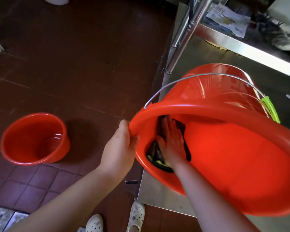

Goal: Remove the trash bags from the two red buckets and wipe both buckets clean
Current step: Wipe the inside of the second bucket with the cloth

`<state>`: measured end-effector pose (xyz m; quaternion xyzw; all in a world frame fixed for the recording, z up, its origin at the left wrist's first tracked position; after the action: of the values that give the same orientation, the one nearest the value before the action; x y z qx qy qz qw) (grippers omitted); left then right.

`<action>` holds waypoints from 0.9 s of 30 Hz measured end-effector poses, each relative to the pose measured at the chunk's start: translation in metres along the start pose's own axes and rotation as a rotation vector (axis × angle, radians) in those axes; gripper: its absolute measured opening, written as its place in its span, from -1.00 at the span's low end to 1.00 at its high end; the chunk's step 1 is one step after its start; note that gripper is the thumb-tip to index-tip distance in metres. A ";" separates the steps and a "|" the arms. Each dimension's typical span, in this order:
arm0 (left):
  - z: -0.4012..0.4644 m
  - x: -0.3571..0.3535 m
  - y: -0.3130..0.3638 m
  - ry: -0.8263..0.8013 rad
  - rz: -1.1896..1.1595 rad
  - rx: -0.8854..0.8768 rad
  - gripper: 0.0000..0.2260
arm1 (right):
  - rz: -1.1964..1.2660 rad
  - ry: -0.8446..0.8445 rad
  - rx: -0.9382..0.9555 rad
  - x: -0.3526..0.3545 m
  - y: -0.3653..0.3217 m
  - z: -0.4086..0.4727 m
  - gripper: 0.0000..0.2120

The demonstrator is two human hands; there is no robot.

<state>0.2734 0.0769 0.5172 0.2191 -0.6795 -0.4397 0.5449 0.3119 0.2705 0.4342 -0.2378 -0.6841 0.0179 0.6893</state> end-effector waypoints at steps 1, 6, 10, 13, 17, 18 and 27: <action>0.000 0.004 0.003 0.004 0.005 -0.017 -0.77 | -0.038 -0.023 -0.036 0.004 0.015 0.011 -0.38; 0.003 0.010 0.002 0.038 -0.015 -0.036 -0.81 | -0.229 -0.034 -0.263 0.021 0.071 0.050 -0.48; 0.000 -0.016 -0.043 -0.109 -0.179 0.127 -0.80 | -0.242 0.028 -0.254 0.021 0.070 0.057 -0.44; -0.017 -0.053 -0.068 -0.290 -0.174 0.207 -0.88 | -0.210 0.002 -0.302 0.018 0.064 0.053 -0.41; -0.023 -0.060 -0.076 -0.197 -0.278 0.283 -0.90 | -0.120 0.038 -0.315 0.004 0.022 0.022 -0.38; -0.022 -0.059 -0.074 -0.169 -0.275 0.275 -0.89 | -0.097 0.050 -0.283 -0.001 0.007 0.009 -0.37; 0.001 -0.012 -0.038 0.002 -0.021 0.173 -0.87 | -0.082 0.005 0.027 -0.013 -0.038 -0.036 -0.36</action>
<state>0.2694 0.0664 0.4788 0.2732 -0.7120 -0.3848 0.5199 0.3343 0.2218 0.4373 -0.2003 -0.6911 -0.0015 0.6945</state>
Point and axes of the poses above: each hand's wrist, its own z-axis towards the middle knuckle, its own x-axis out of the back of the hand, y = z × x, the point moved 7 cm from there along z, towards the middle knuckle, and after that the axes turned 6 degrees about z, right-handed, at the moved point
